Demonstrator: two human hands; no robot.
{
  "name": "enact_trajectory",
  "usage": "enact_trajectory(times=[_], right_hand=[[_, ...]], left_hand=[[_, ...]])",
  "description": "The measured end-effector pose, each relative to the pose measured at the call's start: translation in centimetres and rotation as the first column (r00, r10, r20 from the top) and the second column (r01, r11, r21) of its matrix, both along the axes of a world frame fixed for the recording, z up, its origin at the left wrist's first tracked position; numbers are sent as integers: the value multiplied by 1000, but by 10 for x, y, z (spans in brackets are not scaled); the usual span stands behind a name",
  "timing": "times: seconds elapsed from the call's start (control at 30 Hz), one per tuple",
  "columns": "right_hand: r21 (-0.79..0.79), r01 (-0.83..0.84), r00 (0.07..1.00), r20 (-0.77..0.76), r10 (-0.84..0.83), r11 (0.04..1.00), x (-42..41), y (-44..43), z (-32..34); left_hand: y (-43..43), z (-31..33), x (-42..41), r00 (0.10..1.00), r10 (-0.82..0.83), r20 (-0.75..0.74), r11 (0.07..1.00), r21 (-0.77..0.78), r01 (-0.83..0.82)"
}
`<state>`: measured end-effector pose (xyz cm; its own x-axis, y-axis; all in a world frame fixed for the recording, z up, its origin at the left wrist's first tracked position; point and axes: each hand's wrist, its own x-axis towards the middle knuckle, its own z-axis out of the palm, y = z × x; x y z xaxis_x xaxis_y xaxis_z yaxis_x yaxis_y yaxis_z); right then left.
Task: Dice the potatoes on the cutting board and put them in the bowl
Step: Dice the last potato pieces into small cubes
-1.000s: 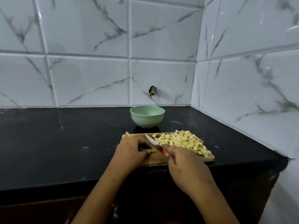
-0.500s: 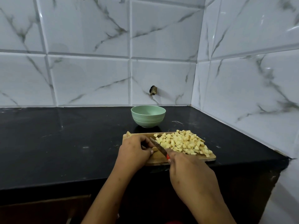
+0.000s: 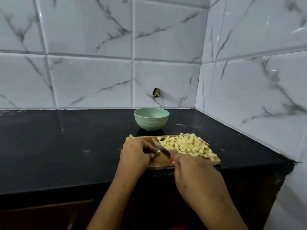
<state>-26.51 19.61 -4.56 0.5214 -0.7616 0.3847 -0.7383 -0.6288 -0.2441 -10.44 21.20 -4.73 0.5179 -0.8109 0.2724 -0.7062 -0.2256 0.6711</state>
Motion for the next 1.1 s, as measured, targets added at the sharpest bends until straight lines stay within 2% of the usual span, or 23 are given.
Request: enact_trajectory(times=[0.17,0.37,0.6,0.8,0.97,1.1], right_hand=[[10,-40,996,-81,41,999,9,7,-7],[-26,-16,1000,-7,15,1000,2,5,-2],[22,-47,992,-112,49,999,12,9,-6],[-17,-65,998,-13,65,998,4,8,0],[16,-72,989,-128,73,997,13,15,-2],[-7,-73,994,-86,72,997,16,12,1]], left_hand=[[3,-1,-2,1000,7,9,1000,-26,-7],[5,-4,2,999,39,-26,994,-104,-42],[5,-6,1,999,30,11,992,-122,-29],[7,-11,1,997,76,-16,974,-213,-78],[8,-11,2,999,35,5,975,-218,-33],[9,-12,2,999,30,19,978,-205,-25]])
